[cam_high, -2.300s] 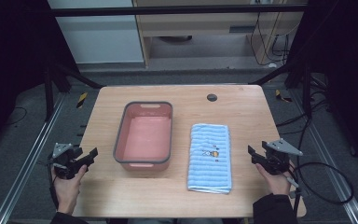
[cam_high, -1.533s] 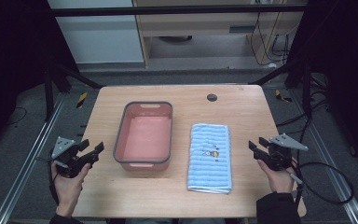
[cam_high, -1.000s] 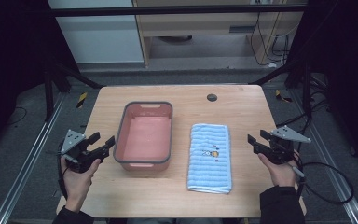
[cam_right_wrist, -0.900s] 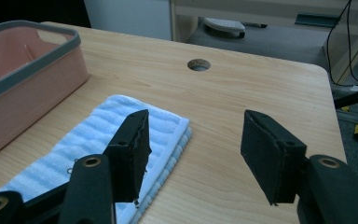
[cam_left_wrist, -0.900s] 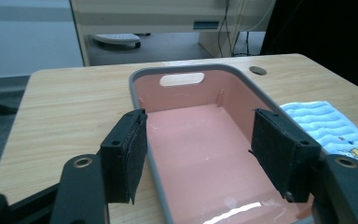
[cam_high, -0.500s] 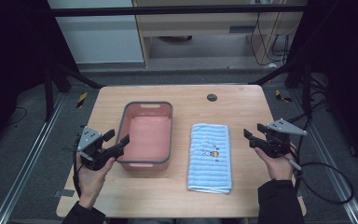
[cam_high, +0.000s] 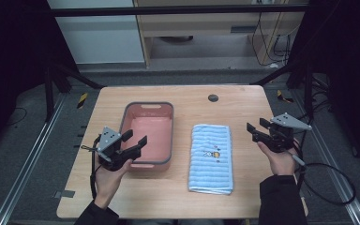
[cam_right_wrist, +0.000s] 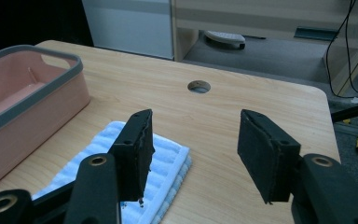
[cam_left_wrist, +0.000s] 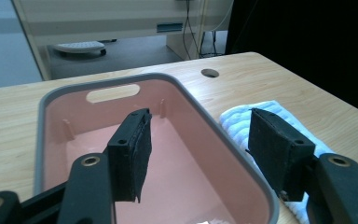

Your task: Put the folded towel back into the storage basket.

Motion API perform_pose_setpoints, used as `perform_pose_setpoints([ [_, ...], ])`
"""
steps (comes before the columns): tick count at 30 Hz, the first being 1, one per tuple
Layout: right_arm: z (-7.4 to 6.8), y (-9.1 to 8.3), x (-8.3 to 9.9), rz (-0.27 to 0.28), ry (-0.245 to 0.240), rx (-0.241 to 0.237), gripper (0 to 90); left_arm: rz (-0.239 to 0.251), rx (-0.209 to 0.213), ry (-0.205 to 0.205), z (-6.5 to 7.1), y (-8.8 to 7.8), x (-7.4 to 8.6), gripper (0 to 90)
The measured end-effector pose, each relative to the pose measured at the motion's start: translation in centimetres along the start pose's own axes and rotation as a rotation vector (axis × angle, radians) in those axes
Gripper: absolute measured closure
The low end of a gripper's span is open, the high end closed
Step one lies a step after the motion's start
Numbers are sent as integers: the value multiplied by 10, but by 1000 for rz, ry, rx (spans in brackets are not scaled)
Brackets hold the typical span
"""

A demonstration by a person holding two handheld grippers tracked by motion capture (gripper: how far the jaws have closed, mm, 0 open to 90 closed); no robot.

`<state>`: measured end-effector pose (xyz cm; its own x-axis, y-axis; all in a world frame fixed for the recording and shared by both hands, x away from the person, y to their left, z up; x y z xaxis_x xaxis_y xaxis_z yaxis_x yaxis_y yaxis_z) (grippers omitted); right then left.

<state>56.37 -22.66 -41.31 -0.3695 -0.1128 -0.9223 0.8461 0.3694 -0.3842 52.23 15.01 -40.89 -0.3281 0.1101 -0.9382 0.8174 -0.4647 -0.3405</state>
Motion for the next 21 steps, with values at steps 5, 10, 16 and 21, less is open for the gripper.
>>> perform_pose_setpoints([
  [5, 0, 2, -5, 1, -5, -1, 466, -5, 14, 6, 9, 5, 0, 400],
  [10, -1, 6, -8, -4, -9, 1, 469, -11, 31, 18, 26, 11, 0, 421],
  [16, -2, 15, -8, -15, -13, -2, 473, -21, 52, 42, 43, 18, 2, 436],
  [21, -2, 21, -6, -23, -14, -6, 477, -35, 69, 38, 53, 24, 7, 448],
])
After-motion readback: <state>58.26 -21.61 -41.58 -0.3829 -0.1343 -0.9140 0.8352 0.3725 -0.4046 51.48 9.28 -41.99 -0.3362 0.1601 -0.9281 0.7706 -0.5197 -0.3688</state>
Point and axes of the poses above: each handheld gripper's, and its own axes: y roughly forward along the jaws, x roughly out of its underside, z roughly to its right, the point moved 10 cm from there along y, roughly forward along the jaws, and after that the axes turned 2 degrees about -x, right-handed, at the moved point
